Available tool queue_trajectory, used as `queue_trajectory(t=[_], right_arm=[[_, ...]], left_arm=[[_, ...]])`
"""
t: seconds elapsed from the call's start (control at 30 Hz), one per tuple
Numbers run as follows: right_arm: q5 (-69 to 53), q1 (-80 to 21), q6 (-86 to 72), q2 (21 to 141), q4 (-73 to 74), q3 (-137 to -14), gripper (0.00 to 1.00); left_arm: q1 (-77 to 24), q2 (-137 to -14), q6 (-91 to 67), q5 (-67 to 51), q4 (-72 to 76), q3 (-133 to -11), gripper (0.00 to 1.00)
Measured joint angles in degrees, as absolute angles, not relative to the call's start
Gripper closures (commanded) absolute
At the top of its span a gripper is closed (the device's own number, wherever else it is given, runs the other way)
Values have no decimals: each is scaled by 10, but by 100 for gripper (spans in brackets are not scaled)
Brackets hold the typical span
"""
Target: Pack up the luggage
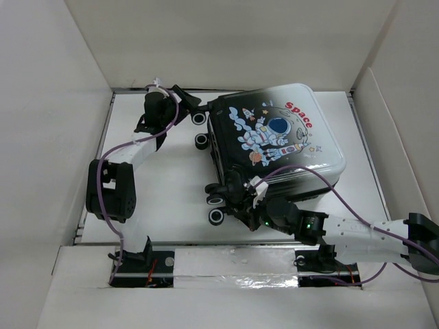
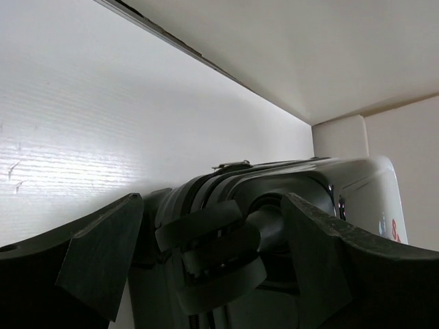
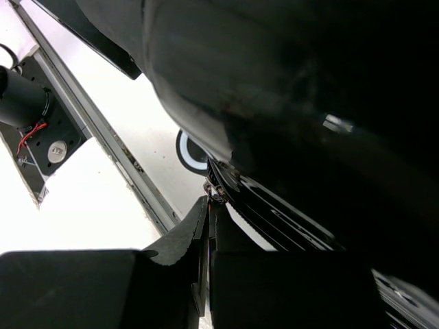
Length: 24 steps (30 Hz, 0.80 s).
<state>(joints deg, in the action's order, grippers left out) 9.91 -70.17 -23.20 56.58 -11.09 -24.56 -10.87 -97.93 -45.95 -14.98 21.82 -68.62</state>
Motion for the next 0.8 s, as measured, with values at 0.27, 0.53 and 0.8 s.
queue_trajectory(t=[0.27, 0.53, 0.8], right_arm=[[100, -702, -232, 566, -111, -246, 100], [101, -702, -232, 567, -111, -246, 100], [103, -703, -233, 567, -111, -246, 100]], left_arm=[[-108, -1038, -503, -196, 272, -693, 22], [-106, -1068, -551, -238, 348, -691, 34], [-105, -1081, -621, -255, 452, -649, 50]])
